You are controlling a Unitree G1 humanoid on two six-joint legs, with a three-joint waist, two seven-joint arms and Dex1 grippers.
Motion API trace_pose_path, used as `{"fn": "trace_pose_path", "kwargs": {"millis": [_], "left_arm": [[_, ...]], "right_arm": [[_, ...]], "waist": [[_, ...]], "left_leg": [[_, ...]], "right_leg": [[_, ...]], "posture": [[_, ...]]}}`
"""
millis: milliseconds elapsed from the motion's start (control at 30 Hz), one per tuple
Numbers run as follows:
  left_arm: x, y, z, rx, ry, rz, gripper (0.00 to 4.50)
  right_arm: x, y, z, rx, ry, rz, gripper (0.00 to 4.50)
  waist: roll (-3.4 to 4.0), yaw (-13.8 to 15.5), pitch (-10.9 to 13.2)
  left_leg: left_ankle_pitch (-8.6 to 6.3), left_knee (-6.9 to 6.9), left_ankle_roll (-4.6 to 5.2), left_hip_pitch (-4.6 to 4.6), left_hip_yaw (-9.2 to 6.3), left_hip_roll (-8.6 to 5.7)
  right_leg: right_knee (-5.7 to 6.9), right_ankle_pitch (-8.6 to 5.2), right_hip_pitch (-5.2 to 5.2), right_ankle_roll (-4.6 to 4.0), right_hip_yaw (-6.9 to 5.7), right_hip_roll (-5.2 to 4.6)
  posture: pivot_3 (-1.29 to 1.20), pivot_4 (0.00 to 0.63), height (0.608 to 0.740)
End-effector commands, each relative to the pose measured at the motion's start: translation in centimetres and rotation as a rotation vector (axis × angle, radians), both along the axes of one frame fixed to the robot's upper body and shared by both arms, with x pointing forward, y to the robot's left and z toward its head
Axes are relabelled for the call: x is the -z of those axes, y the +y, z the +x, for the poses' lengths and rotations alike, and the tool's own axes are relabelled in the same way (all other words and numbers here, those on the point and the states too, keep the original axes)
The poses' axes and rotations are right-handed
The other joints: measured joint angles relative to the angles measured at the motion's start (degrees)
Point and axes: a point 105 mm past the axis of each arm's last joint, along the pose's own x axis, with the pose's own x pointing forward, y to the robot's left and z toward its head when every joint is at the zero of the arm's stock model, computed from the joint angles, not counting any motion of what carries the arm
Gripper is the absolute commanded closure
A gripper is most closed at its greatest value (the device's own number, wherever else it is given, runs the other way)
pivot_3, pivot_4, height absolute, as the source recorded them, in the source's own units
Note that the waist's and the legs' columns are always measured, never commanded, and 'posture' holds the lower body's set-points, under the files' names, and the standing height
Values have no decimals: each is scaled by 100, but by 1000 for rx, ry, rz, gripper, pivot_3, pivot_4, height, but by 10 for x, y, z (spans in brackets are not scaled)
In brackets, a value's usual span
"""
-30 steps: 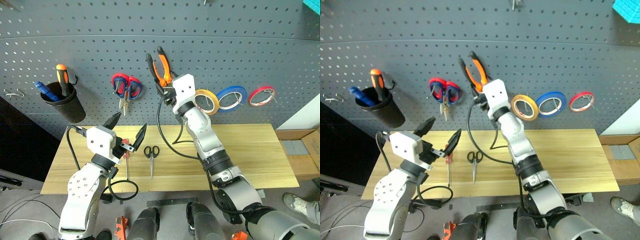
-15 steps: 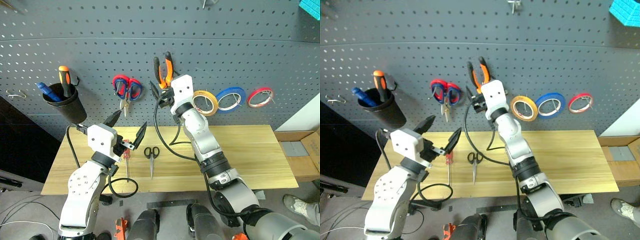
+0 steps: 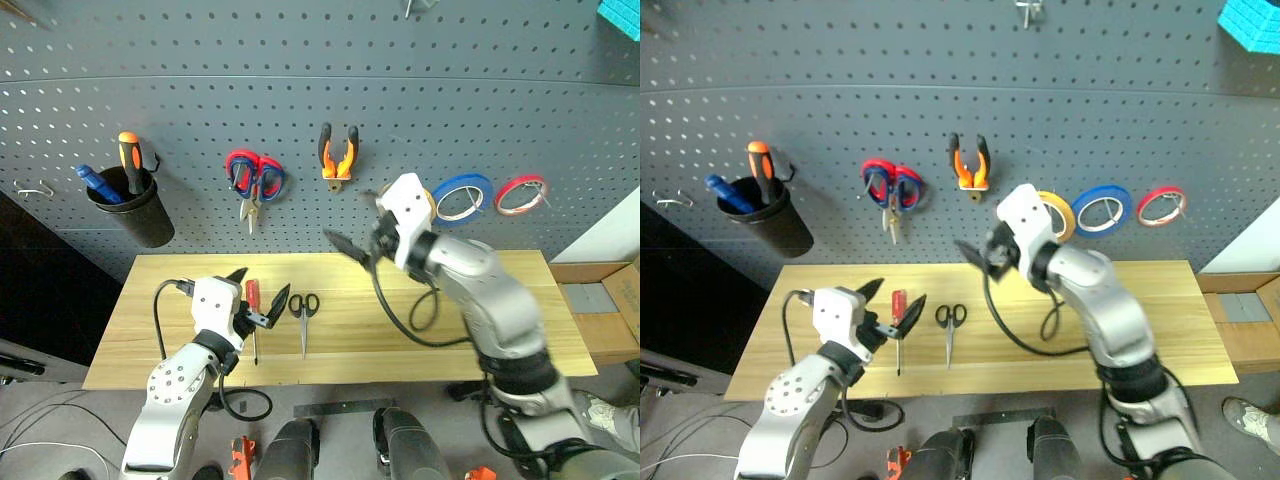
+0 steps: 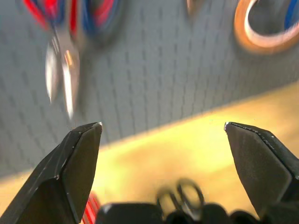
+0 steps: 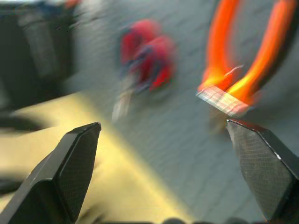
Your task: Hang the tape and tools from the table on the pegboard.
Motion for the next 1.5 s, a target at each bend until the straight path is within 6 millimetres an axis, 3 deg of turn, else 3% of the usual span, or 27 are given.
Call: {"fn": "trace_pose_path", "kwargs": {"millis": [33,167,333,467,633,1000,1400,1500], "left_arm": [[17,-2,-3,-30,81,-81,0],[38,-6,4,-89,165,-63,0],[70,-5,13,-187,290,58,0],[92,-14,12,-207,368,122,0],[108,-23,15,-277,439,153,0],[122,-58,29,-305,519,136,0],[145,-56,26,-400,691,284,0],[156,-57,16,-413,772,282,557]], "right_arm": [[21,-3,-53,-235,168,-89,44],[64,-7,-59,-193,281,-190,44],[112,-12,-49,-61,378,-256,44],[136,-23,-29,87,317,-323,44],[135,-26,-10,203,263,-268,44],[141,-21,-19,168,290,-270,44],[136,-21,-19,174,309,-252,44],[133,-22,-16,172,295,-260,0]], "waist": [[0,-1,0],[-2,-9,2],[-1,20,5],[-2,16,11],[6,21,28],[3,12,54],[5,3,59],[5,-13,59]], "left_leg": [[-2,0,3,5,0,1],[-3,10,7,18,2,5],[-5,43,10,29,-5,4],[-17,73,26,35,-9,-3],[-16,77,24,35,-20,1],[-19,76,23,33,-17,-2],[-19,76,23,49,-18,-2],[-20,72,22,69,-17,-2]], "right_leg": [[-3,-1,9,0,-1,0],[-7,-3,30,2,-7,-2],[-8,-16,64,24,-14,-2],[-15,-18,89,40,-18,-3],[-11,-19,90,44,-15,-5],[-16,-22,91,51,-20,-6],[-18,-29,110,64,-23,-6],[-17,-32,123,69,-21,-6]], "posture": [[-91,230,740],[-87,240,740],[-73,246,740],[-76,253,740],[-82,261,740],[-116,267,740],[-129,272,740],[-129,271,740]]}}
